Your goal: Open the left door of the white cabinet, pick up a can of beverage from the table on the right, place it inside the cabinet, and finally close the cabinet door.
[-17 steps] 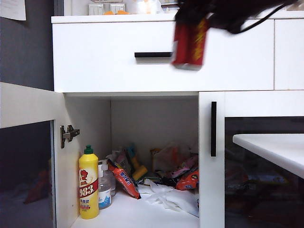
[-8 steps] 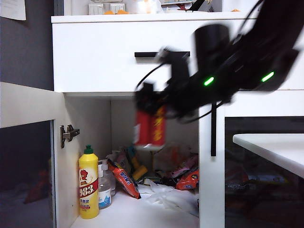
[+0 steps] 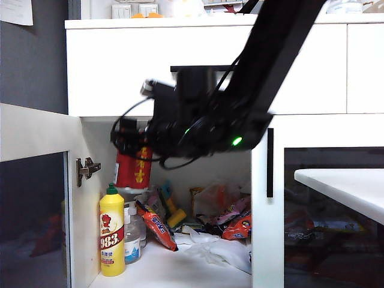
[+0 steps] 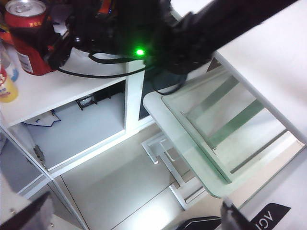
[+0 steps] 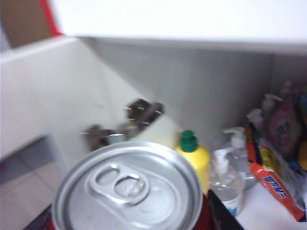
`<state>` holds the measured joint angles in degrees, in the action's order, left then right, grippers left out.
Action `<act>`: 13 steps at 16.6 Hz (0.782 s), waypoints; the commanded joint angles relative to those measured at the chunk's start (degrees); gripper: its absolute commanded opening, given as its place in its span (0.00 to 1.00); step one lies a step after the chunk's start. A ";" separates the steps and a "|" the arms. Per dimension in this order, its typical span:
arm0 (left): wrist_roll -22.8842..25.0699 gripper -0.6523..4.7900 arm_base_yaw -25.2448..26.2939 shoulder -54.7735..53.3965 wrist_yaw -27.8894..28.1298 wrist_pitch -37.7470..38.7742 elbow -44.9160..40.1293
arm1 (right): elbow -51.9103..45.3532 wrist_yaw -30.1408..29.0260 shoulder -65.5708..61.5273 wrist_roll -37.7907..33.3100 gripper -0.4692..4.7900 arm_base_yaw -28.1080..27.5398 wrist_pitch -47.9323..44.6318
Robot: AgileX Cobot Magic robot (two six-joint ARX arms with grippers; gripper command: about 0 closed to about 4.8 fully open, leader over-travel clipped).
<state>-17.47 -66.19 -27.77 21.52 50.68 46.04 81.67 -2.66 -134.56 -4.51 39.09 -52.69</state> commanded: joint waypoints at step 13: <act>0.09 0.96 -0.02 7.93 3.43 11.67 -0.07 | 38.84 8.74 -25.33 0.04 0.61 -0.37 6.16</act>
<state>-17.47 -66.19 -19.94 24.69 61.78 46.02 118.63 5.04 -159.87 -4.49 39.07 -45.32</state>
